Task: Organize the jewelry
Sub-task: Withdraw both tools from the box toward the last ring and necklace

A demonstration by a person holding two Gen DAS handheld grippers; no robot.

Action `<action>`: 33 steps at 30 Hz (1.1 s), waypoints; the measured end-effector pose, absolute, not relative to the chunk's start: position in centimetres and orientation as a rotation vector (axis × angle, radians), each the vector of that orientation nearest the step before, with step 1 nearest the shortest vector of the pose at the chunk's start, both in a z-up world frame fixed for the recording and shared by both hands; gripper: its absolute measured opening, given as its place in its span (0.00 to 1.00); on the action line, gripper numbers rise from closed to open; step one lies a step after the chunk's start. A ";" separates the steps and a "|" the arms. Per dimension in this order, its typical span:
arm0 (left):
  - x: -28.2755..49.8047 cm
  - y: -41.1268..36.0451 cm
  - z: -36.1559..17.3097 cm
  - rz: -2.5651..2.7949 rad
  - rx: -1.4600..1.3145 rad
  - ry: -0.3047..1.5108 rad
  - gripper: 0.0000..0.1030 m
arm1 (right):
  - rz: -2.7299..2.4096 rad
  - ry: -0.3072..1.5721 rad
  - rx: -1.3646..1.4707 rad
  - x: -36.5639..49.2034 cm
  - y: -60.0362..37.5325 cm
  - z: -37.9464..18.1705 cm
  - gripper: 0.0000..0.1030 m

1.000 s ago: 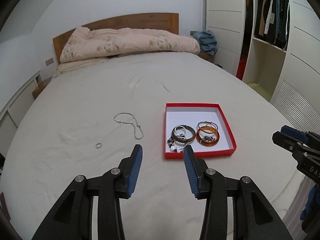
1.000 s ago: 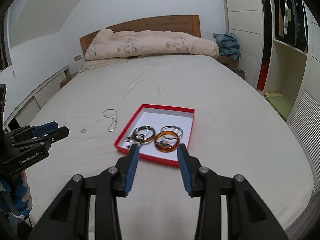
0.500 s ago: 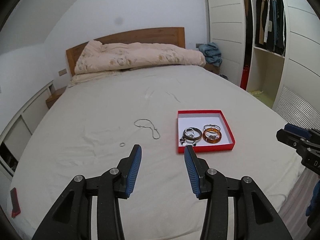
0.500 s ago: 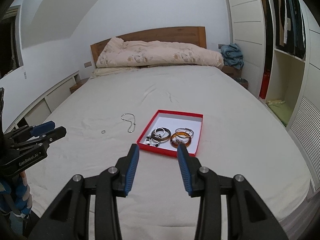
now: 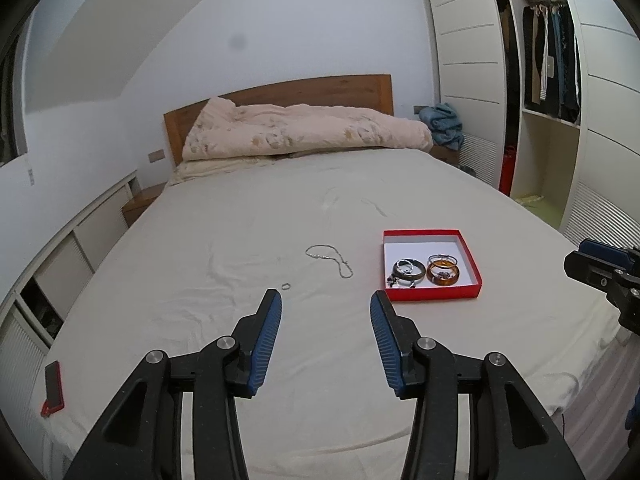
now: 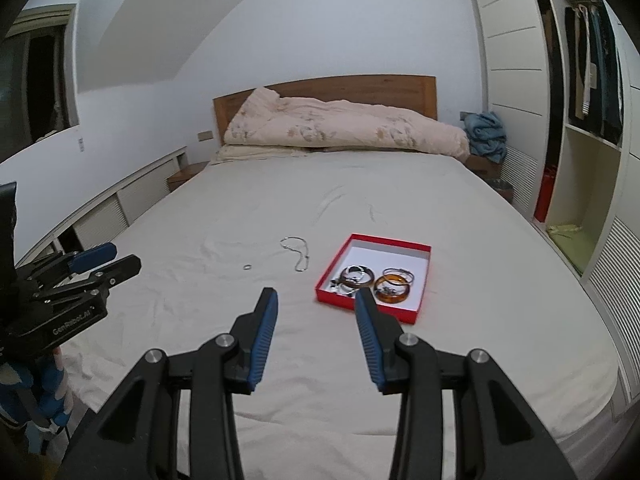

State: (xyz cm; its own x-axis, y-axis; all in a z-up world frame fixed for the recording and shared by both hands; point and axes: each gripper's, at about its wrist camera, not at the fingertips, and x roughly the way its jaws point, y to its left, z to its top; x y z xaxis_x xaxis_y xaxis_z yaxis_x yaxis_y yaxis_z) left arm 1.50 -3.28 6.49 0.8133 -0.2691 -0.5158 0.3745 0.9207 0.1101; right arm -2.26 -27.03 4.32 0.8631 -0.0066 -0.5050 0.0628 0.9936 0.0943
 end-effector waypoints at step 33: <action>24.0 2.4 -9.2 -0.291 0.098 0.890 0.58 | 0.157 0.839 0.140 23.2 -24.9 -9.1 0.49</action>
State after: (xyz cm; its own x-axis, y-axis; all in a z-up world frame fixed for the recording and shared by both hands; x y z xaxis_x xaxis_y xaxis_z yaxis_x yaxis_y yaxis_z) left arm 23.99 2.39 -9.21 0.5927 -0.2096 -0.7776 0.2903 0.9562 -0.0365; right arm 23.20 -24.89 -9.09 0.6581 0.1936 -0.7276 -0.0834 0.9792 0.1852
